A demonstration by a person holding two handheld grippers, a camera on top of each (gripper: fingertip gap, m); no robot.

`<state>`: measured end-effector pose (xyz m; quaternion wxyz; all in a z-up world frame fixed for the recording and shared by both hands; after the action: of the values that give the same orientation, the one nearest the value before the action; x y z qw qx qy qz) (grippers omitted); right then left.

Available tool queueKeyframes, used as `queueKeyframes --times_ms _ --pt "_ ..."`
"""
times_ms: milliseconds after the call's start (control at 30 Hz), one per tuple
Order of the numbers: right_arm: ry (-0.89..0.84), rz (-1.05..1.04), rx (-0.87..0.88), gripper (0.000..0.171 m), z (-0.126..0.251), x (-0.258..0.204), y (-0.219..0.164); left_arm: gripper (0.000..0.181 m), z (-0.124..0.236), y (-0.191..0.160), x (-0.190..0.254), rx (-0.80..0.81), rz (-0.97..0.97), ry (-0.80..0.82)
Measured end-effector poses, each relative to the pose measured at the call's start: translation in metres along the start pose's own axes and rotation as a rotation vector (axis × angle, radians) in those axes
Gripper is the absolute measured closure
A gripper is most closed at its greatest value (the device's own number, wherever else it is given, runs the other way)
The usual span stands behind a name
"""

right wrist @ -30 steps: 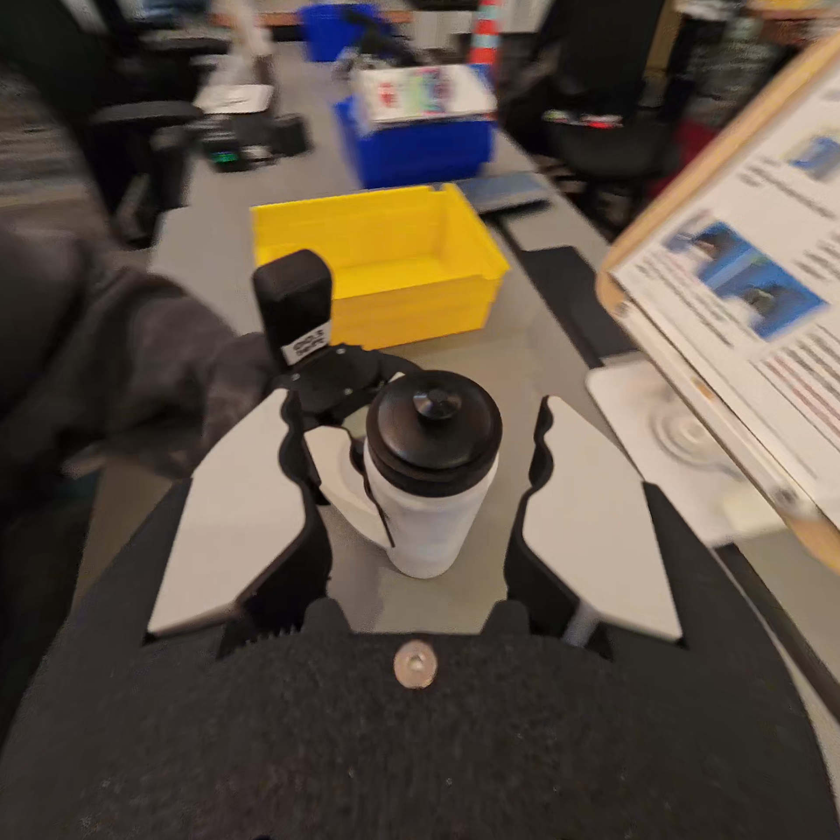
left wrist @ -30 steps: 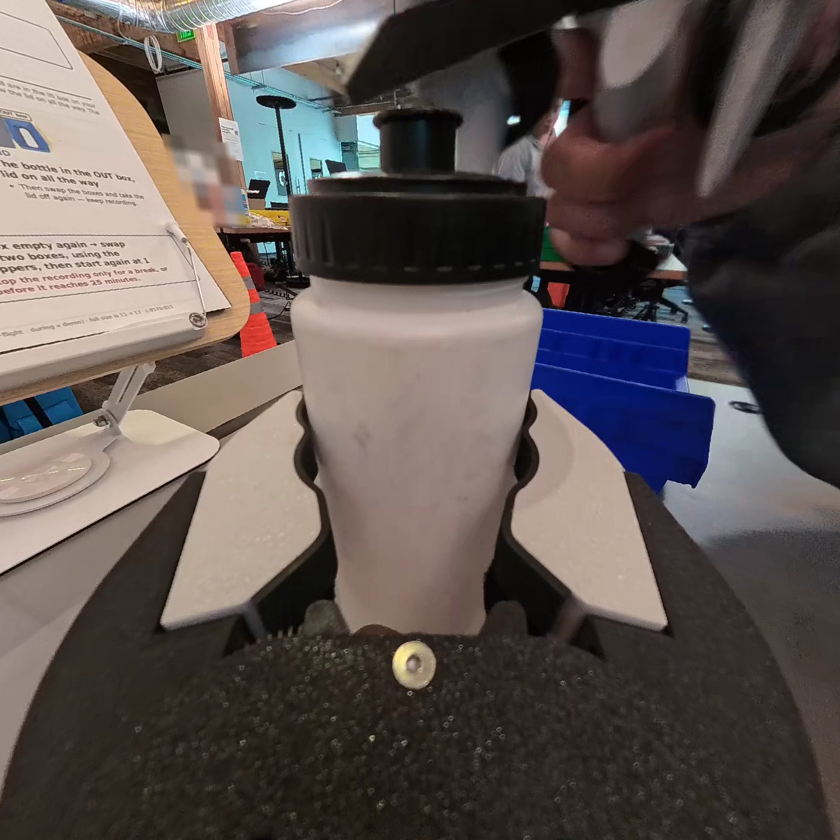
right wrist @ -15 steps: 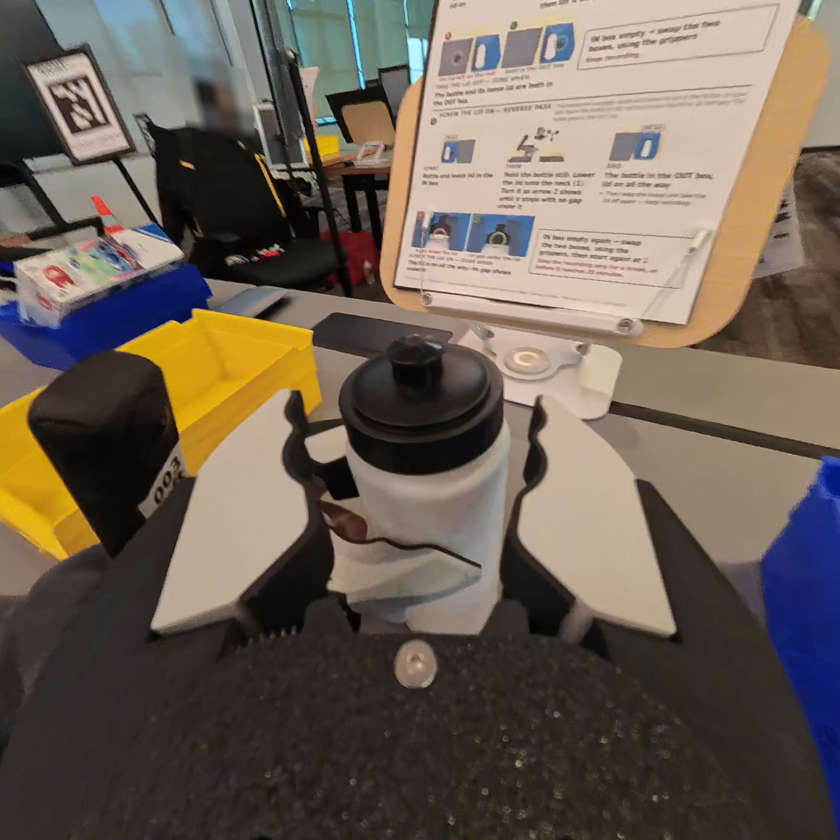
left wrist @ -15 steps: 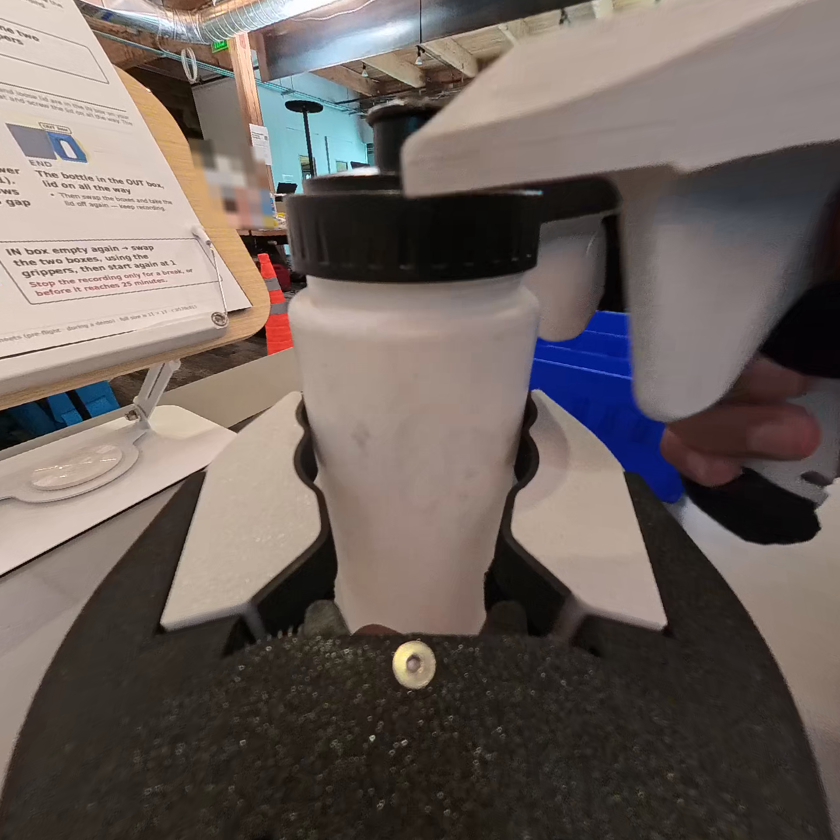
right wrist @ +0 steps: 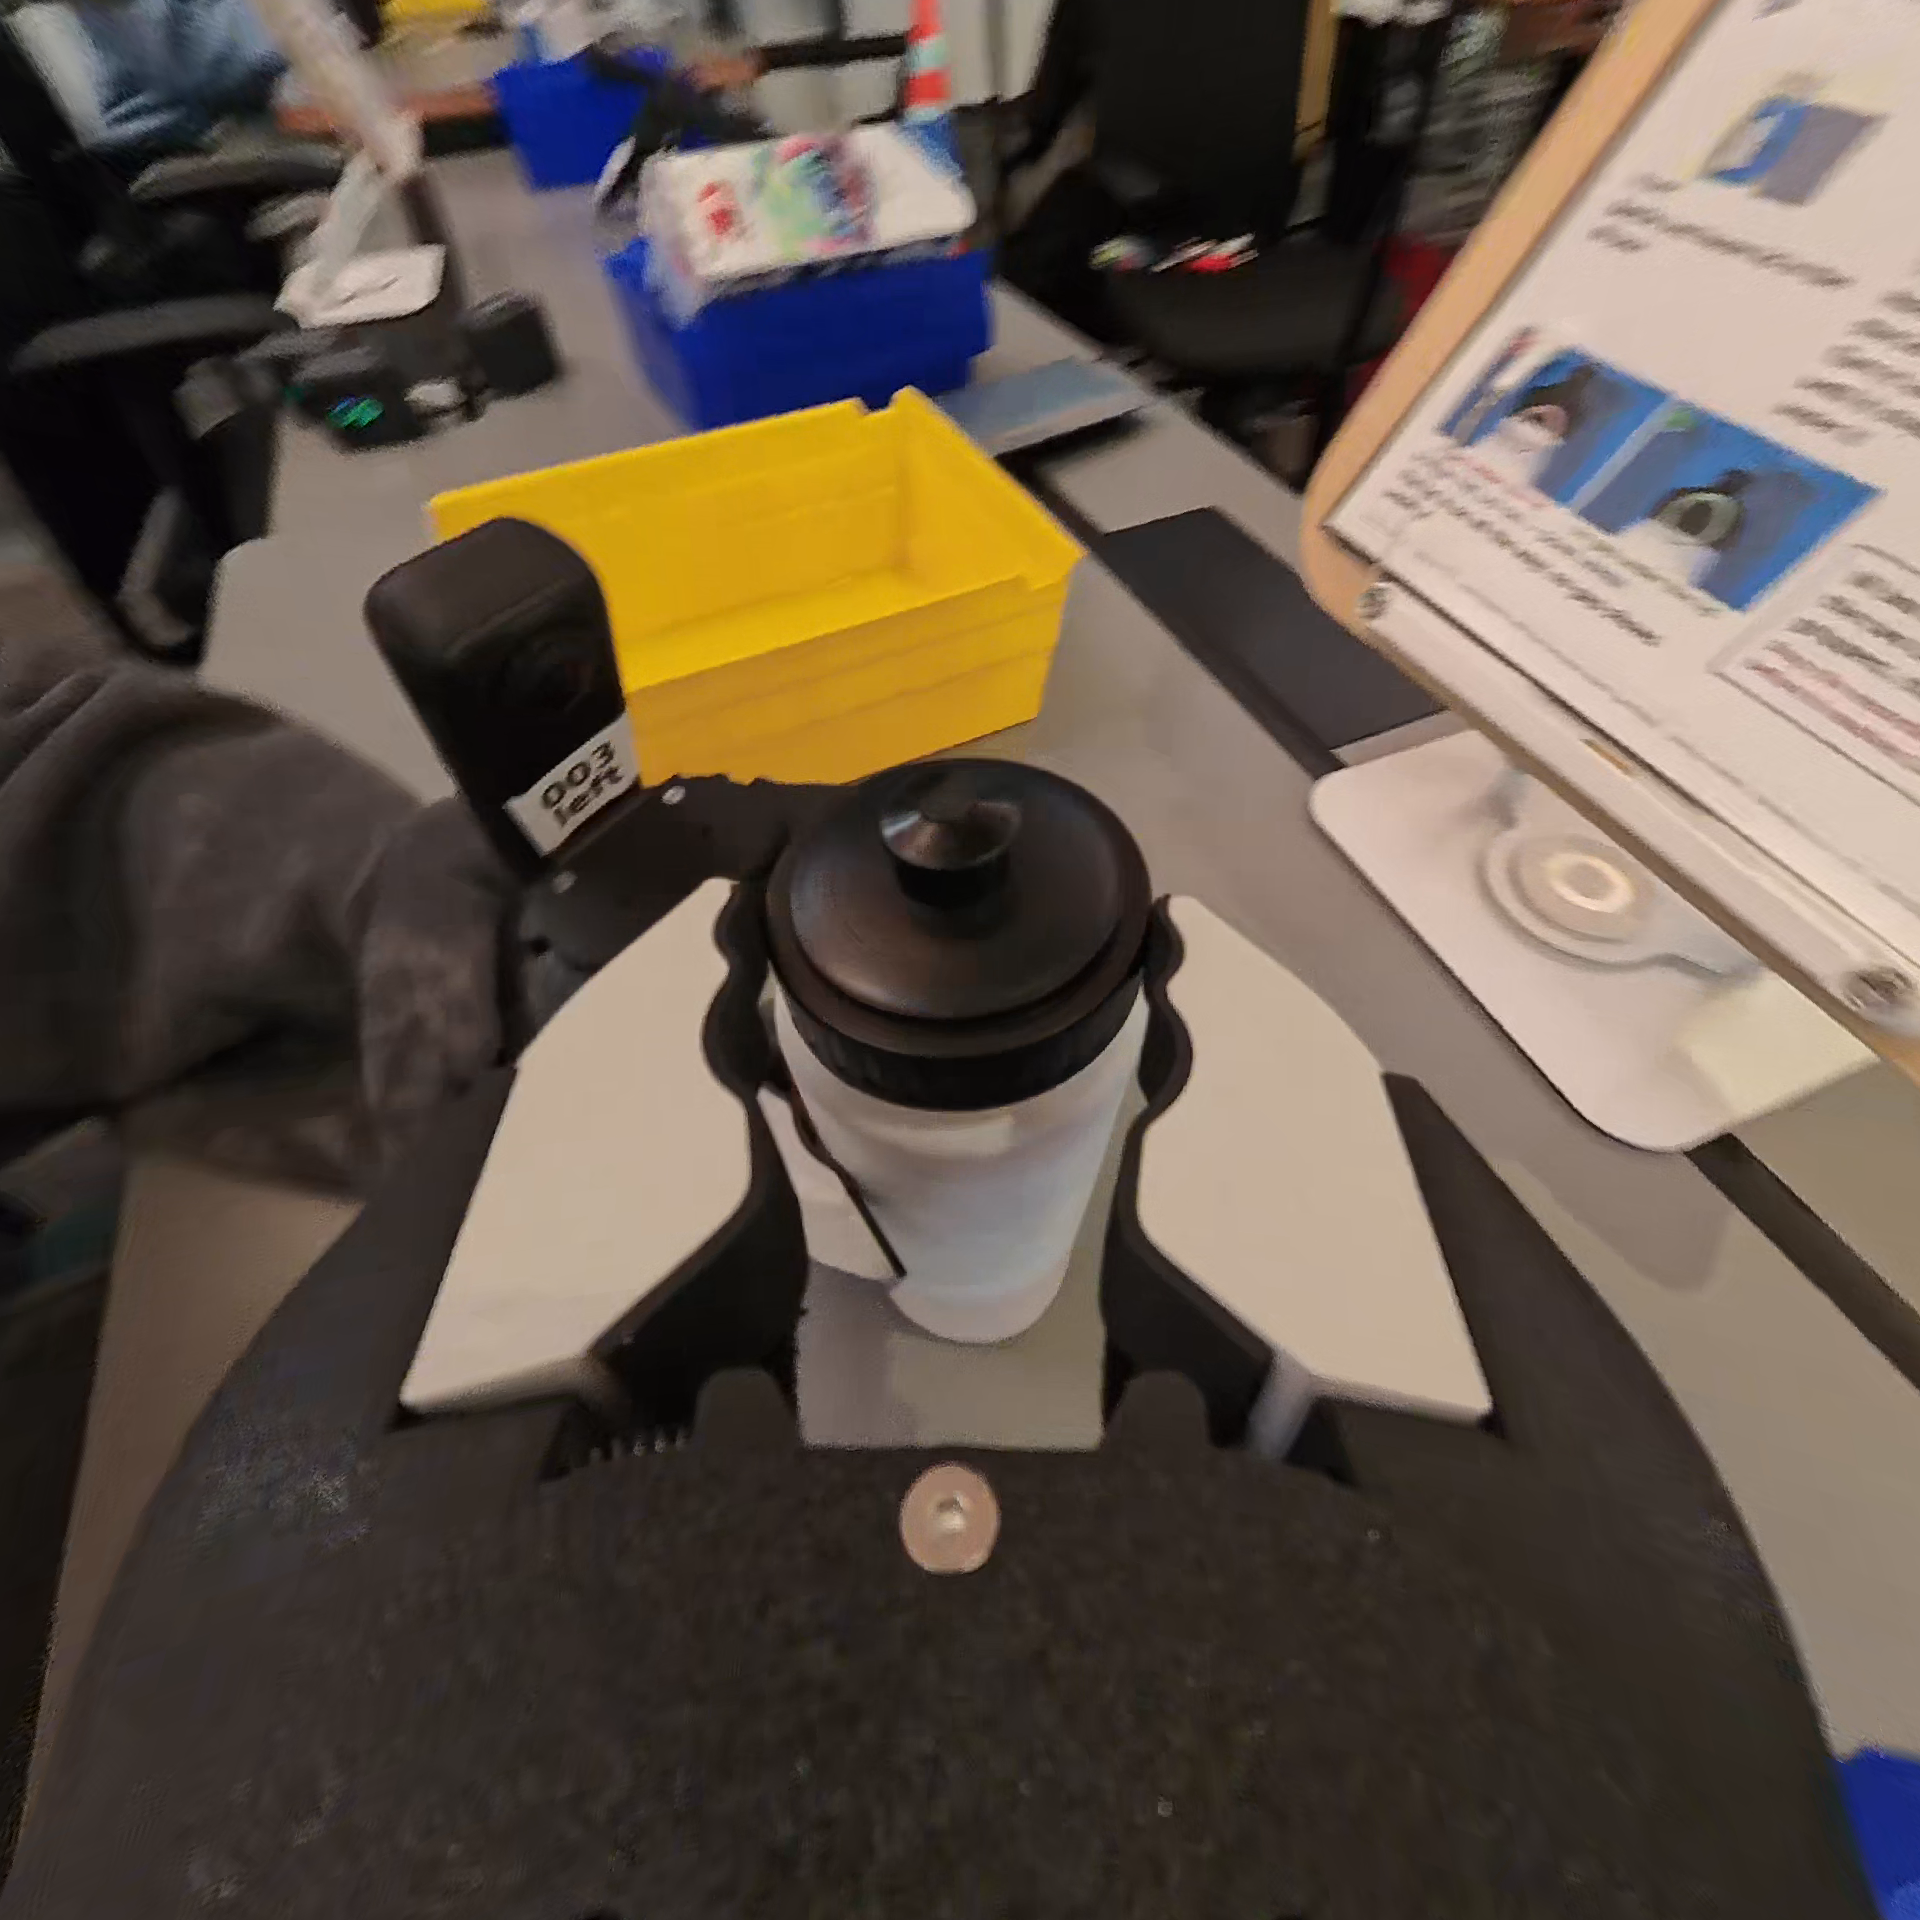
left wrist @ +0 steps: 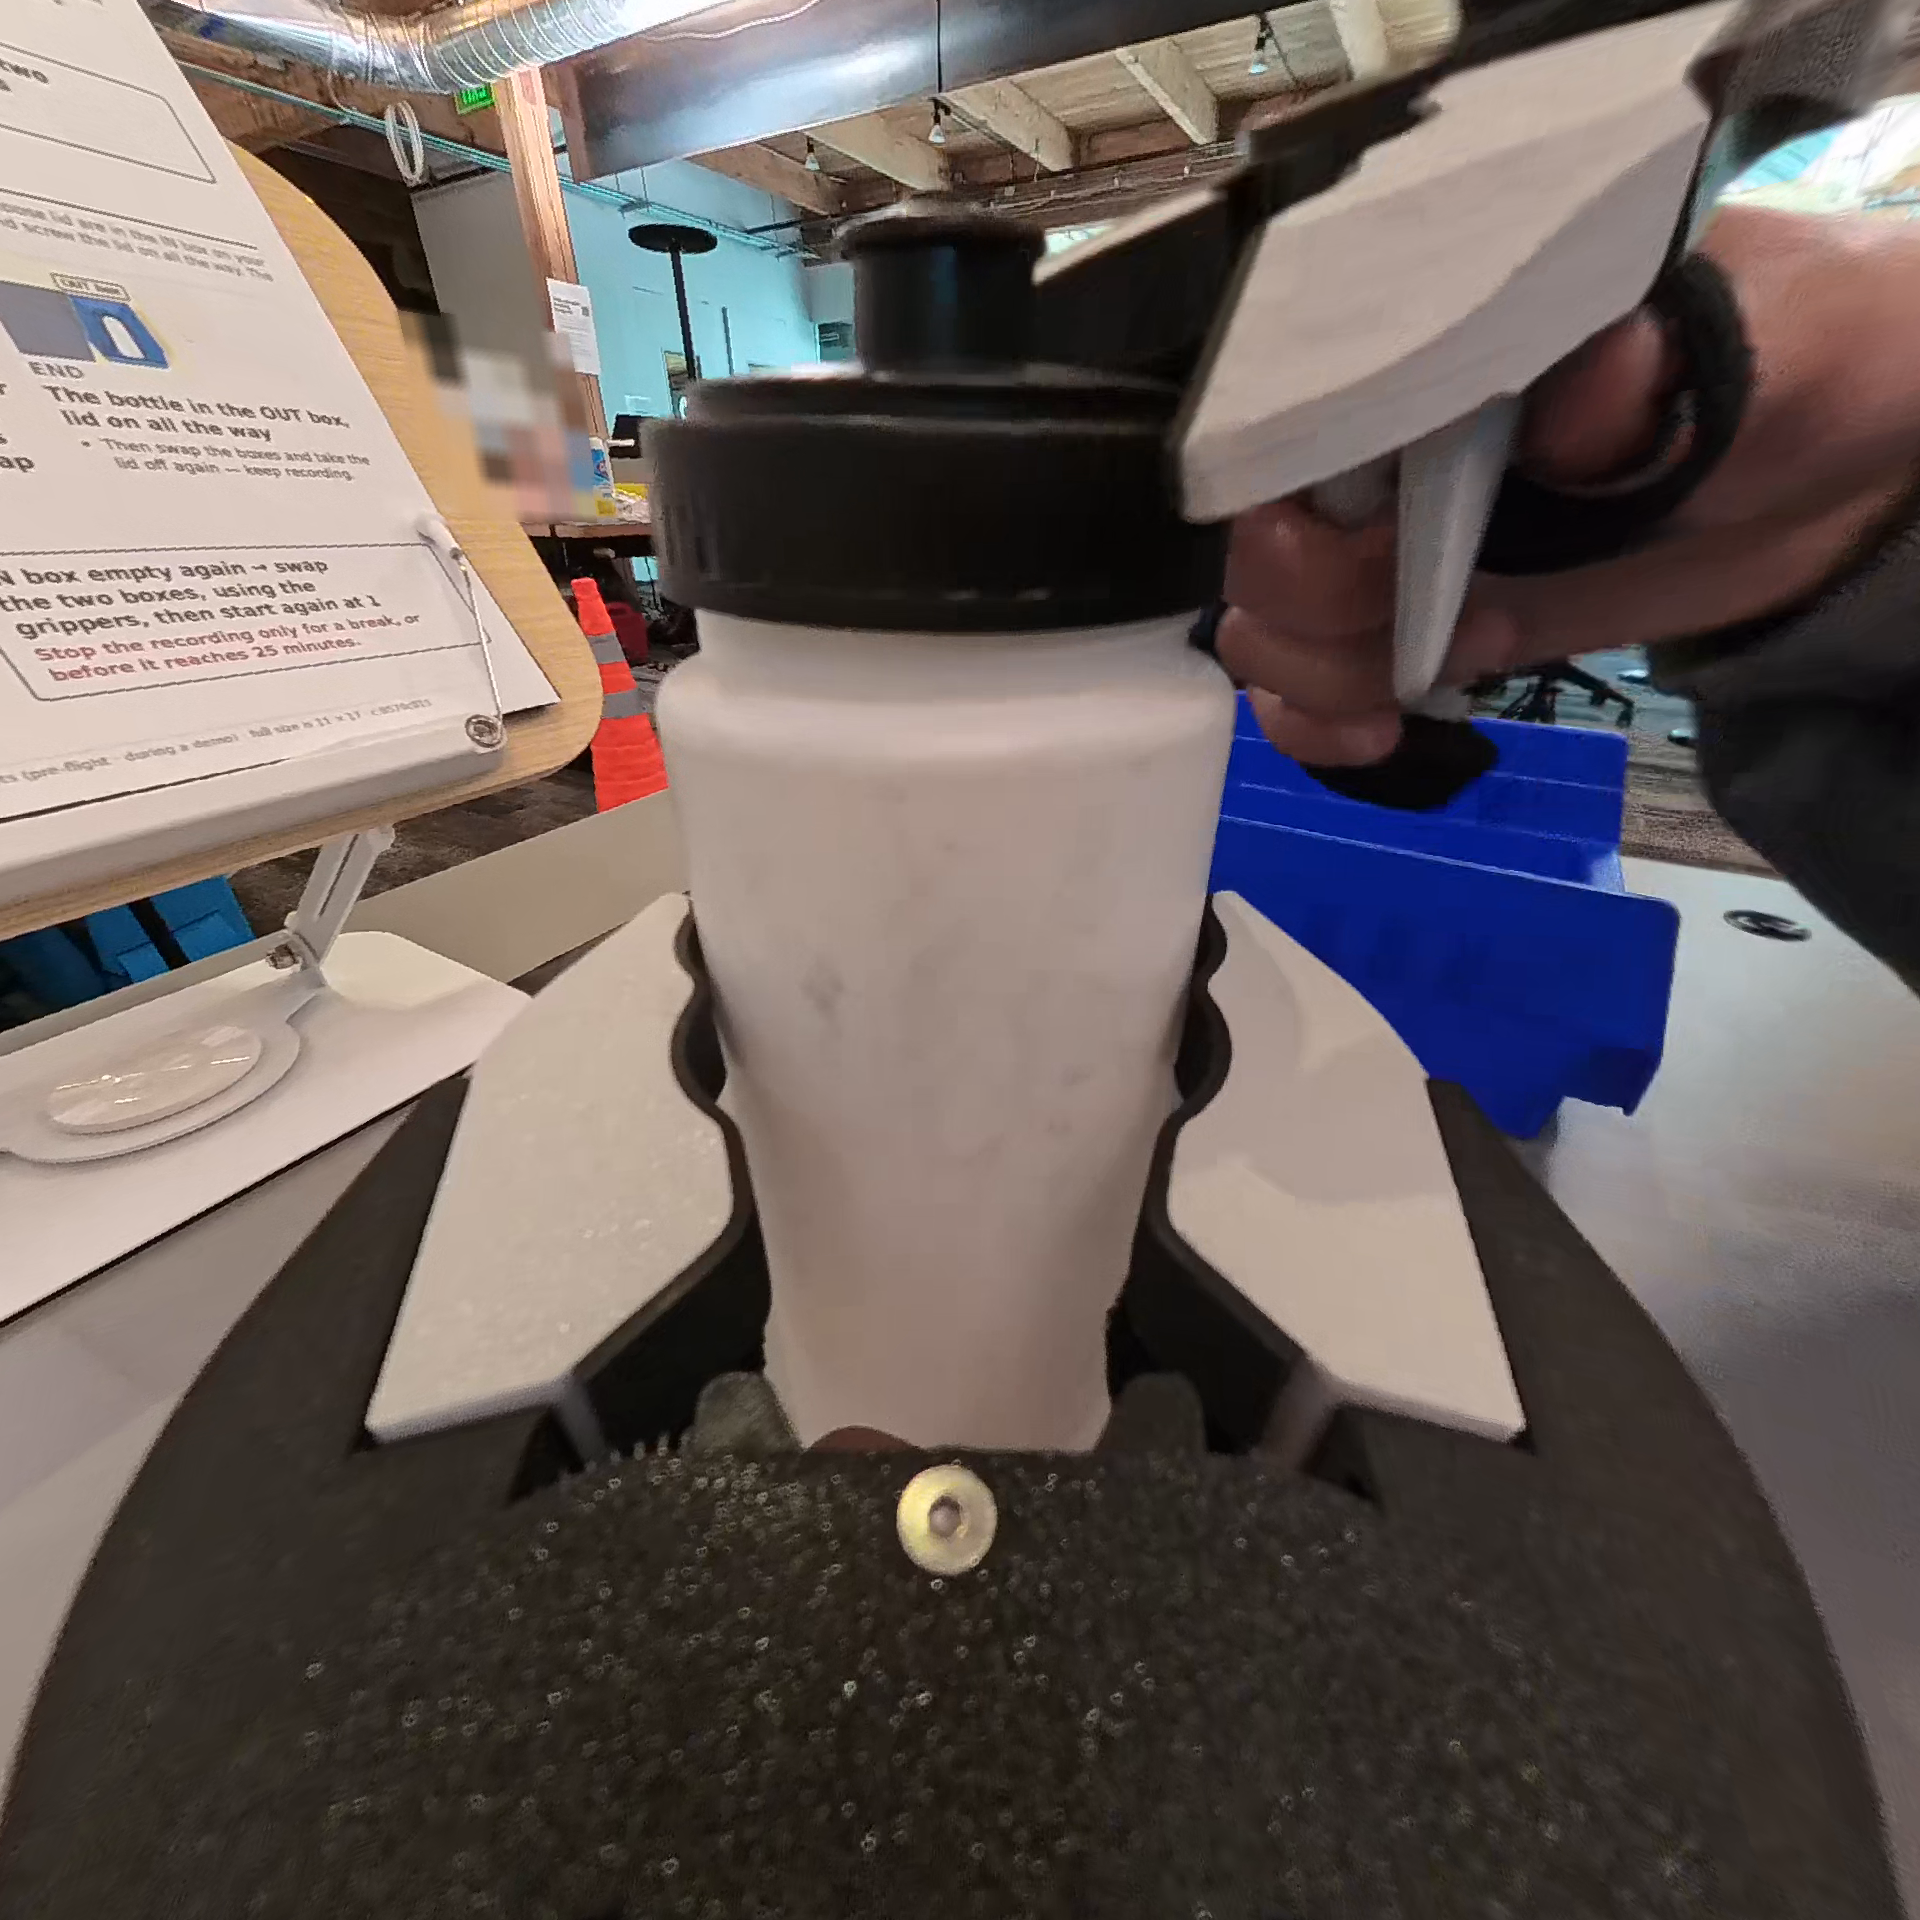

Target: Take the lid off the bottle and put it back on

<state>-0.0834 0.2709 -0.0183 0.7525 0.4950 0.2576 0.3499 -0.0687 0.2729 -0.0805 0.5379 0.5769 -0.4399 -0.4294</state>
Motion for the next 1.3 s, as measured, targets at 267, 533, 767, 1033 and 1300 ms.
queueKeyframes --times_ms 267,533,767,1033,1300 --pt "0.505 0.206 -0.145 0.101 0.001 0.001 -0.002 0.095 0.000 0.000 0.001 -0.002 0.007 -0.020" --pt "0.854 0.324 -0.180 0.101 0.001 0.001 -0.002 0.095 0.000 -0.001 0.002 0.001 0.014 -0.028" --pt "0.747 0.255 -0.196 0.093 0.006 -0.001 -0.002 0.095 -0.001 -0.001 0.003 -0.002 0.024 -0.039" --pt "-0.014 0.107 0.040 0.066 0.028 0.012 0.008 0.095 -0.001 -0.002 0.003 -0.009 0.026 -0.026" --pt "-0.555 -0.258 0.376 0.074 0.038 -0.005 -0.001 0.095 -0.001 -0.002 0.003 -0.014 0.020 0.008"
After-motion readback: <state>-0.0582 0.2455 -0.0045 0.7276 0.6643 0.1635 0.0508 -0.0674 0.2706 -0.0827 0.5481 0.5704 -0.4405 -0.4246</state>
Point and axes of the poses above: each gripper's, where its closed fingertips meet, z back along the fingers, y out of its top, x = y × z across the jaws, the point moved 1 cm from there along z, back along the fingers, and after that the axes turned 1 degree about -z, right-handed, at the moved point
